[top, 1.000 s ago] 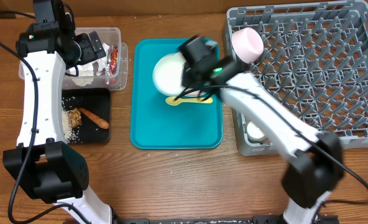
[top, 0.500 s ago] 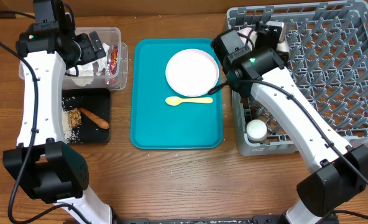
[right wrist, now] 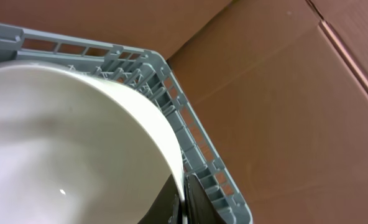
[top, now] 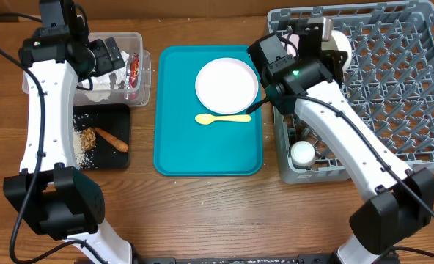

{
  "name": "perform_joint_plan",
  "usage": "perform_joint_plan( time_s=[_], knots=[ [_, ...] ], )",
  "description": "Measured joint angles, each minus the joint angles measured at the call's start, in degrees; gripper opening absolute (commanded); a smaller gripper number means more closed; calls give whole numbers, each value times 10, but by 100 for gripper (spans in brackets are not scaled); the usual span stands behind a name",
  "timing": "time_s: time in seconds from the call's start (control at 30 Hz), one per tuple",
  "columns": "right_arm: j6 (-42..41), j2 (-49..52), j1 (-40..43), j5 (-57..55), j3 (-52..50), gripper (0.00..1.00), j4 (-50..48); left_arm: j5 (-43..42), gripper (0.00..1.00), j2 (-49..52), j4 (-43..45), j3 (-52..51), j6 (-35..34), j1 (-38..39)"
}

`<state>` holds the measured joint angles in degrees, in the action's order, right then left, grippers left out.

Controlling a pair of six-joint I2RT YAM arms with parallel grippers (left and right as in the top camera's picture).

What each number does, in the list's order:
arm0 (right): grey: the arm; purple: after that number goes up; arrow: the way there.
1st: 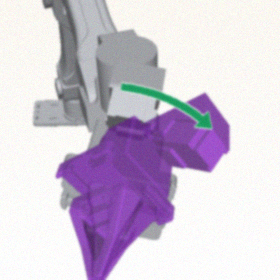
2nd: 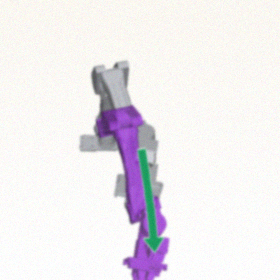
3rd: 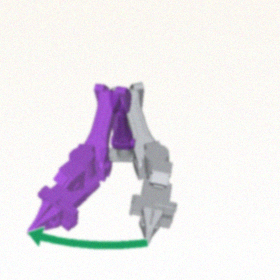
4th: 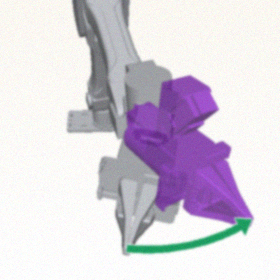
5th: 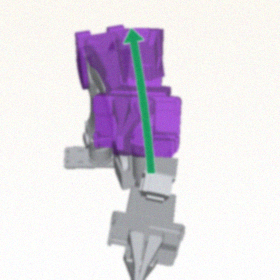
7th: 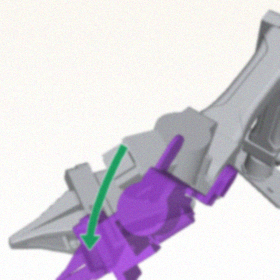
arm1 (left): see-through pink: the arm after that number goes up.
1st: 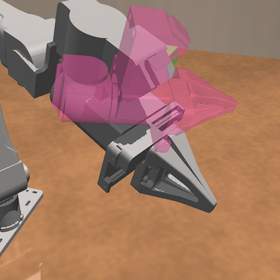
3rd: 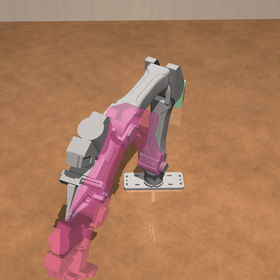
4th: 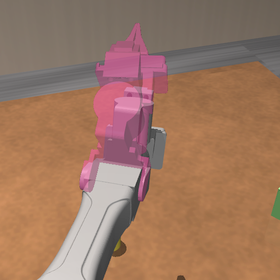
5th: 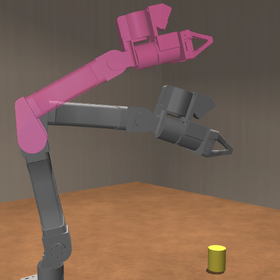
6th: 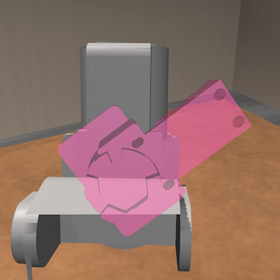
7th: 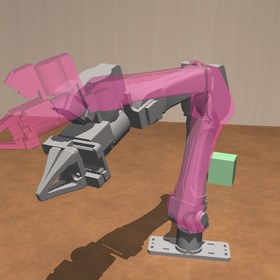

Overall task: Sort waste into correct bins and load items into the dishwasher
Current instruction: 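Carry the white bowl to the dish rack and set it down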

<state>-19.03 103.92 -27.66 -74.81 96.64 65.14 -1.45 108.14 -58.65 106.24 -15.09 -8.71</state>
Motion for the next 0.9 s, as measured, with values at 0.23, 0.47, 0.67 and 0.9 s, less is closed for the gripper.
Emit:
perform_joint_plan(
  time_s=[0.23, 0.47, 0.67, 0.9],
  knots=[
    [81, 47, 38, -6, -23, 4, -30, 0, 100, 0, 0, 0, 0, 0],
    [98, 84, 47, -4, -25, 4, -41, 0, 100, 0, 0, 0, 0, 0],
    [85, 105, 47, 10, -25, 4, -8, 0, 100, 0, 0, 0, 0, 0],
    [63, 113, 42, 35, -25, 4, 9, 0, 100, 0, 0, 0, 0, 0]
  ],
)
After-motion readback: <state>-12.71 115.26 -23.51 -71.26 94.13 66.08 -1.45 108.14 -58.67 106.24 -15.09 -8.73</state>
